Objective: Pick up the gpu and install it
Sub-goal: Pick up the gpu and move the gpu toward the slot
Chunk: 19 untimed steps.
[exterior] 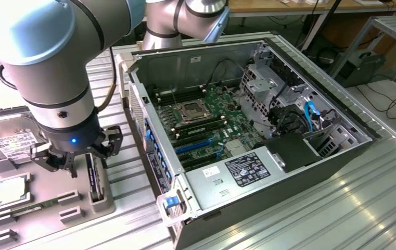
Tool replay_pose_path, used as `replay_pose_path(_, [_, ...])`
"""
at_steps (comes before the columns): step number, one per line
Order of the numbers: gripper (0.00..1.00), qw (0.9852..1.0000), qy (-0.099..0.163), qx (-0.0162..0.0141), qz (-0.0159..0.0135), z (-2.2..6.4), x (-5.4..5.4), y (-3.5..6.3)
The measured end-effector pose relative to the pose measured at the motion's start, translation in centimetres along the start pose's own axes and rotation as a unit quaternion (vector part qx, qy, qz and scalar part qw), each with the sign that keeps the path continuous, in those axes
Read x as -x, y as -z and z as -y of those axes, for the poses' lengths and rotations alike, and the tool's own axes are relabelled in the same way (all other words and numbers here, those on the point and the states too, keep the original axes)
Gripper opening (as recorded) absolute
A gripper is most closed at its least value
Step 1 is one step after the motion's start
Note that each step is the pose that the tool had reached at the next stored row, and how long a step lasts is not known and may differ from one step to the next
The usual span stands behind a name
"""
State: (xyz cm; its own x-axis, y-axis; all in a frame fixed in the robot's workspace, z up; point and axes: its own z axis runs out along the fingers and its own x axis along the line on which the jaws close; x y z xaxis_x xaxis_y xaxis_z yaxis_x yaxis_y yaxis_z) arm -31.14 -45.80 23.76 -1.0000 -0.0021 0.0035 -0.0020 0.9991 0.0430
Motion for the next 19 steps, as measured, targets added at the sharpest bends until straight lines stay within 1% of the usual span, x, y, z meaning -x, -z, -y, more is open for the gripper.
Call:
replay_pose_path(3, [0.6, 1.0, 0.0, 0.0001, 0.0001, 0.0, 0.0, -0.06])
replay_pose_path(4, [0.6, 1.0, 0.0, 0.0001, 0.0, 0.02, 0.1, -0.27])
replay_pose_path(5, [0.6, 1.0, -0.003, -0.0002, -0.0025, -0.01, 0.3, -0.83])
replay_pose_path(6, [0.52, 1.0, -0.003, -0.0003, -0.0031, 0.0, 0.3, -1.14])
replay_pose_path(7, [0.45, 1.0, -0.003, -0.0004, -0.0034, 0.01, 0.3, -1.23])
replay_pose_path(8, [0.44, 1.0, -0.003, -0.0003, -0.0033, 0.01, 0.3, -1.24])
replay_pose_path(9, [0.27, 1.0, -0.003, -0.0003, -0.0033, 0.01, 0.3, -1.24])
replay_pose_path(12, [0.27, 1.0, -0.003, -0.0003, -0.0033, 0.01, 0.4, -1.19])
replay_pose_path(14, [0.27, 1.0, -0.003, -0.0003, -0.0034, -0.01, 0.4, -0.74])
replay_pose_path(15, [0.27, 1.0, -0.003, -0.0003, -0.0035, -0.03, 0.4, -0.24])
replay_pose_path(17, [0.27, 1.0, -0.003, -0.0002, -0.0039, -0.09, 0.4, 1.21])
replay_pose_path(18, [0.27, 1.0, -0.003, 0.0001, -0.0041, -0.11, 0.5, 1.49])
replay_pose_path(19, [0.27, 1.0, -0.003, 0.0018, -0.0043, -0.09, 0.5, 2.09])
